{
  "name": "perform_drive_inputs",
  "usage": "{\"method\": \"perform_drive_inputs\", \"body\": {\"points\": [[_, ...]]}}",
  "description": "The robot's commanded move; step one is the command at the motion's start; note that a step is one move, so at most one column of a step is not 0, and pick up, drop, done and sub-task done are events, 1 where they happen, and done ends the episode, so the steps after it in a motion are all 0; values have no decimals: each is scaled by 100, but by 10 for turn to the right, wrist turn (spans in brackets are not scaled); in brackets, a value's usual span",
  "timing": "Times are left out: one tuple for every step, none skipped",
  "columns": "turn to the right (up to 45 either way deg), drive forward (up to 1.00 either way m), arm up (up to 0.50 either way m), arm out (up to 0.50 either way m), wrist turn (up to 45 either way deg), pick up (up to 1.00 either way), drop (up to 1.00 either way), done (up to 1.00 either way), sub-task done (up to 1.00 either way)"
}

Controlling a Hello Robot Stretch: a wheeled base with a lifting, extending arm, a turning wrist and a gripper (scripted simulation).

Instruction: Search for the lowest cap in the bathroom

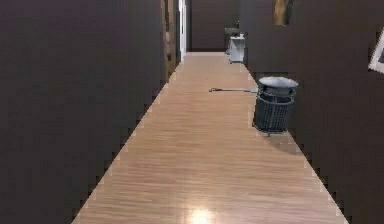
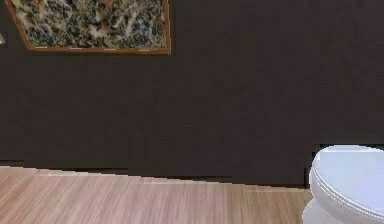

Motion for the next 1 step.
{"method": "perform_drive_inputs", "body": {"points": [[0, 100, 0, 0, 0, 0, 0, 0, 0]]}}
